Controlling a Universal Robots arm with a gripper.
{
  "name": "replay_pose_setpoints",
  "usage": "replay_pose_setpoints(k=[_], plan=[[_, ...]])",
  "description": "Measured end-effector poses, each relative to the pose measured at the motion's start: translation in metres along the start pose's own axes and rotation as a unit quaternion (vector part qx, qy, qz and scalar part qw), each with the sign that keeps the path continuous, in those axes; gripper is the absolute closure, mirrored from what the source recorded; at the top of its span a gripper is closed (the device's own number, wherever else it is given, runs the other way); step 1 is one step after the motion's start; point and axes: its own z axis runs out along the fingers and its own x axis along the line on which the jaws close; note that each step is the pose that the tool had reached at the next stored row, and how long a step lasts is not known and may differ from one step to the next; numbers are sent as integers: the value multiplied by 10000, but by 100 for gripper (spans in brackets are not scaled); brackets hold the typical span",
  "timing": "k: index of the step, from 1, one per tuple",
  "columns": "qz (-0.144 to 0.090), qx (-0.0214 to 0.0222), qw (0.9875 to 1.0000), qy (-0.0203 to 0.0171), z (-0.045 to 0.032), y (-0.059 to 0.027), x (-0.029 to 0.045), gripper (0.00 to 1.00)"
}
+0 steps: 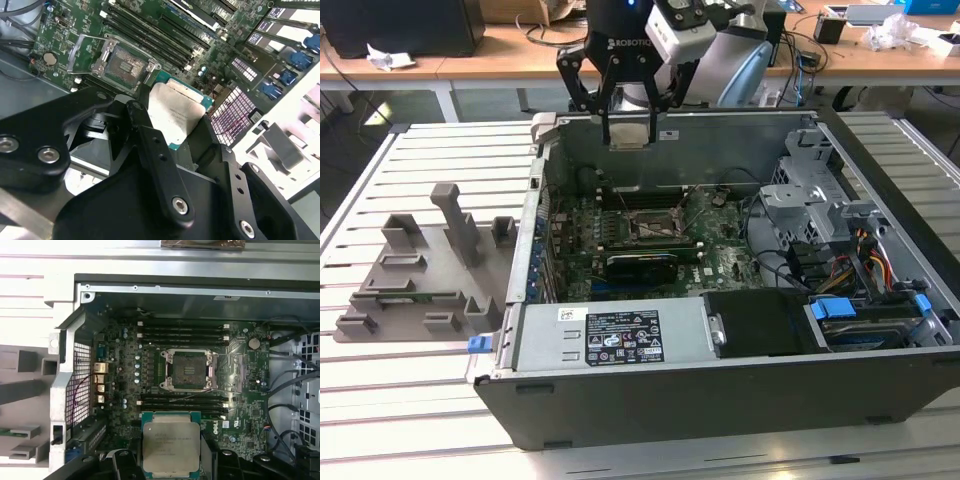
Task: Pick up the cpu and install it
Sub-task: 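Pick up the cpu and move it towards the insertion slot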
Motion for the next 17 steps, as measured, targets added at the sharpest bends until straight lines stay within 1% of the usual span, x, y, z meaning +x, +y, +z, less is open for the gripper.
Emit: replay_pose_setpoints(k=[5, 9, 13, 15, 17], plan=[[0, 0, 10000, 0, 17, -1, -62, 45], [0, 0, 10000, 1, 44, 0, -82, 45], [0, 1, 10000, 10, 124, 19, -96, 45], [0, 1, 10000, 12, 152, 35, -106, 45], [-2, 4, 10000, 16, 193, 82, -128, 45]])
